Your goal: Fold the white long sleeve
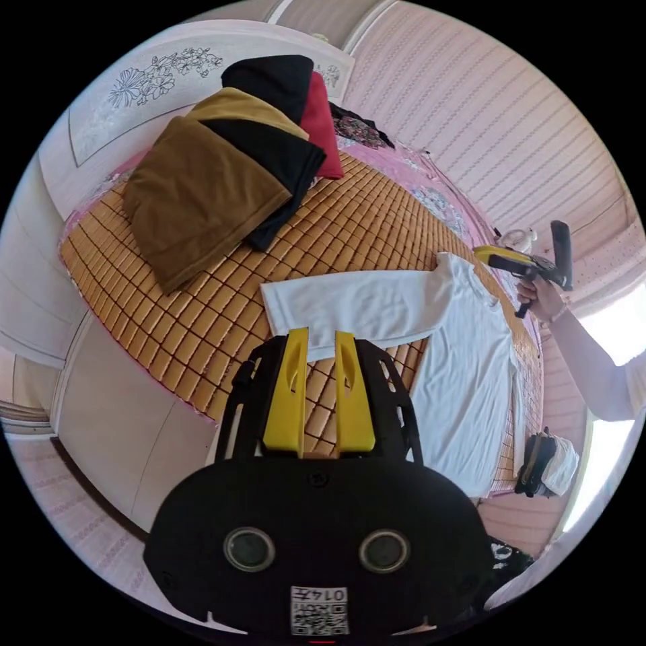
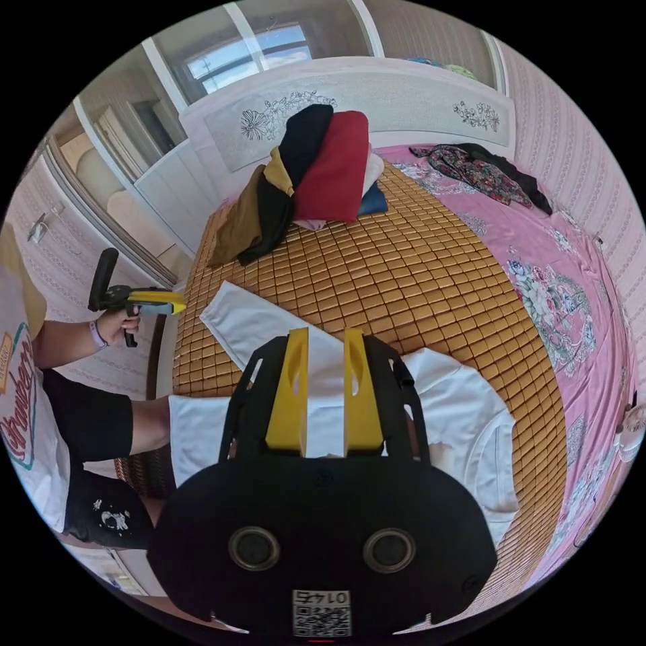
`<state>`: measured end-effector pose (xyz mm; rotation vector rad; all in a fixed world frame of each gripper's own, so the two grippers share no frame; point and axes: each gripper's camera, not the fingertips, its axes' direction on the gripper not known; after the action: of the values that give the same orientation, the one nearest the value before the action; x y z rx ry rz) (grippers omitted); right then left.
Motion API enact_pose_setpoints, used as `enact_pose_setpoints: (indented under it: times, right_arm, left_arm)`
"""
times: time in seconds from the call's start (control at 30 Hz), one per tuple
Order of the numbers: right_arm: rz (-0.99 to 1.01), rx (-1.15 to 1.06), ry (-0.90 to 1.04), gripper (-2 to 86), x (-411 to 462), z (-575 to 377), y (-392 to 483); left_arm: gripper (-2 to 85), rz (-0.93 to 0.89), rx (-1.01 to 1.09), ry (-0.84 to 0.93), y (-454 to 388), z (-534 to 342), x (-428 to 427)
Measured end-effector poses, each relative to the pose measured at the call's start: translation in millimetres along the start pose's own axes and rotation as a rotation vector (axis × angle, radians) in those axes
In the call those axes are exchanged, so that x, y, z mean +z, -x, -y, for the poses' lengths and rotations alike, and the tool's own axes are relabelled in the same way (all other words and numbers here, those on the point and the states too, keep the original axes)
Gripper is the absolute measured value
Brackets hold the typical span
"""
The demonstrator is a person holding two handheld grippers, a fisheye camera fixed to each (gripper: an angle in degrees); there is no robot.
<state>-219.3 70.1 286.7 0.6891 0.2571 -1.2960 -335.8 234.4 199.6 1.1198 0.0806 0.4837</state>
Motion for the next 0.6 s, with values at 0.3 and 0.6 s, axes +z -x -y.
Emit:
enact_pose_setpoints:
  times: [0.3, 0.6]
  right_arm:
    - [0.037, 0.177, 0.092, 7.8, 34, -59, 30]
    - [0.071, 0.311, 0.023, 7.4, 44, -72, 35]
  left_arm:
    - [5.6, 0.168, -0.025, 0.102, 30, 5, 59]
    - [-0.9, 0.200, -0.055, -0.113, 58, 11, -1]
